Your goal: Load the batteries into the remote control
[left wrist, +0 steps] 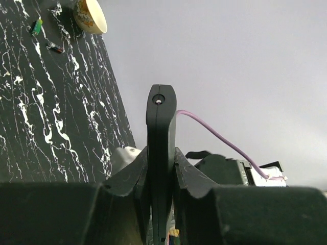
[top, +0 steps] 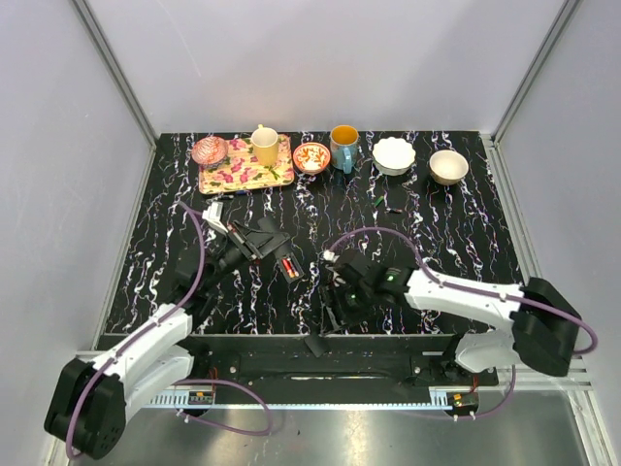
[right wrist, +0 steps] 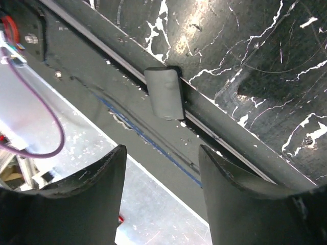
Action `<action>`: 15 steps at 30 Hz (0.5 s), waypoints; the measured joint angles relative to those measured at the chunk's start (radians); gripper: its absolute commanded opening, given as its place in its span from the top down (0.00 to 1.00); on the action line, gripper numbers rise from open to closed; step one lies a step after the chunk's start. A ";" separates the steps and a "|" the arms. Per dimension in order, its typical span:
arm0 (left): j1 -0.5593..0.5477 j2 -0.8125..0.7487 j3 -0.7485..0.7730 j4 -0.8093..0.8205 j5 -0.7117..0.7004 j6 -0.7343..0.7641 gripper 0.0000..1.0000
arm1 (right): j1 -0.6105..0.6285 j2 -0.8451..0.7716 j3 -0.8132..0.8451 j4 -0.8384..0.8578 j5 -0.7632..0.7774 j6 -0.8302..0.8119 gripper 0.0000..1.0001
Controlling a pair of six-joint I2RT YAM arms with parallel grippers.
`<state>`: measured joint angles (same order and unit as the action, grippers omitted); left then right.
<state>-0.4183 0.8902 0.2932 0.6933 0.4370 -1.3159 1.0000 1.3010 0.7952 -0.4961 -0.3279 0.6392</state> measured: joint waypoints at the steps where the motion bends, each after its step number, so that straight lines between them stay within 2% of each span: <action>1: 0.002 -0.023 0.000 -0.017 0.000 0.003 1.00 | 0.018 0.023 0.010 0.001 0.013 0.003 0.34; 5: 0.006 -0.097 0.000 -0.091 0.001 0.009 1.00 | 0.088 0.133 0.066 -0.006 0.076 0.029 0.22; 15: 0.013 -0.190 -0.018 -0.186 0.000 0.011 1.00 | 0.156 0.278 0.134 -0.009 0.151 0.066 0.21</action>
<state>-0.4057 0.7002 0.2756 0.5072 0.4374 -1.3045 1.1561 1.5791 0.9295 -0.5053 -0.1764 0.7048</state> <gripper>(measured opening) 0.220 0.788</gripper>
